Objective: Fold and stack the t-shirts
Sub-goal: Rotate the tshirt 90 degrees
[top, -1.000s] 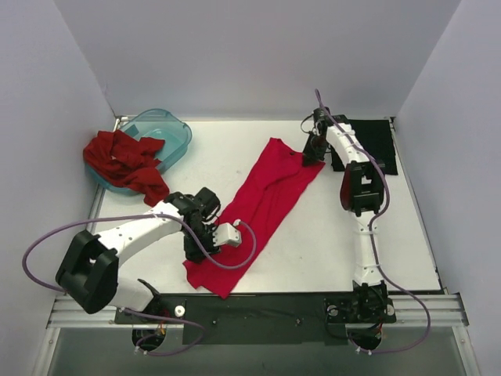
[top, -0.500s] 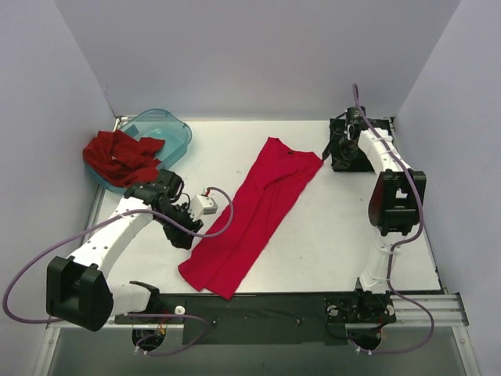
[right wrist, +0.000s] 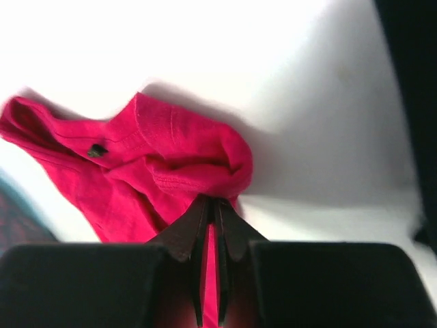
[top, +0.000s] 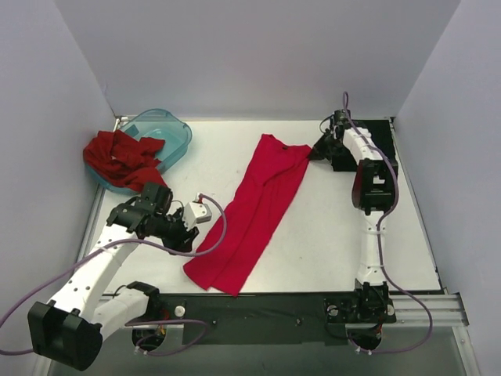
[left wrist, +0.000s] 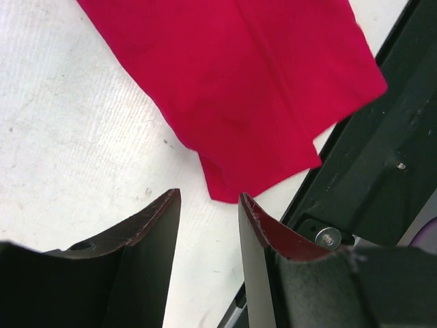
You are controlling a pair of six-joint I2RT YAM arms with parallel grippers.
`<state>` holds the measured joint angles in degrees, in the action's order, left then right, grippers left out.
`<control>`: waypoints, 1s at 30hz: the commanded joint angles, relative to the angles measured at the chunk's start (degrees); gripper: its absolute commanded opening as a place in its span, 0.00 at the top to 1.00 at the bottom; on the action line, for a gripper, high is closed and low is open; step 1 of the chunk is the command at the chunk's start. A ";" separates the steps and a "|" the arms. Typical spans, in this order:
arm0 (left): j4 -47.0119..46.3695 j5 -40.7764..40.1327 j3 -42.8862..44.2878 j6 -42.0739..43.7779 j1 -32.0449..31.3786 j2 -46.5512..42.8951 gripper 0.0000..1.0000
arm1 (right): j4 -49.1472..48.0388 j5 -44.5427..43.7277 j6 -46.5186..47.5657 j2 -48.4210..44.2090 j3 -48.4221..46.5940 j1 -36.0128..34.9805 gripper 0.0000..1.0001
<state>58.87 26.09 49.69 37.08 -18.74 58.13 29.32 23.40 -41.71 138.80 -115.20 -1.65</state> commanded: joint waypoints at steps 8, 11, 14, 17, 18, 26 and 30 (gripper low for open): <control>-11.49 5.55 -5.04 3.43 -4.98 -0.39 0.44 | -30.82 7.01 -22.10 17.12 -29.63 0.16 0.44; -12.55 5.21 -5.57 8.60 -9.01 1.45 0.43 | -30.11 10.61 -16.85 10.29 -20.12 0.16 0.14; -12.82 4.67 -5.75 16.07 -11.75 3.04 0.43 | -21.10 6.42 -6.75 -4.18 -9.81 -0.28 0.11; -14.39 6.34 -6.19 26.42 -13.07 5.23 0.42 | -10.98 -0.17 2.49 -15.03 0.63 -1.51 0.10; -14.49 6.52 -6.36 28.29 -13.16 5.68 0.42 | -6.08 -3.24 3.91 -20.88 3.11 -1.95 0.09; -18.78 10.56 -7.67 28.67 -15.53 7.79 0.42 | 5.22 -7.42 6.14 -54.22 49.94 -12.91 0.19; -20.11 11.97 -11.45 25.85 -16.15 4.63 0.43 | 3.30 -4.43 -1.93 -63.12 65.17 -24.15 0.31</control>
<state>41.56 33.47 40.73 63.88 -34.09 65.87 27.44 17.43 -37.60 77.03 -62.22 -17.45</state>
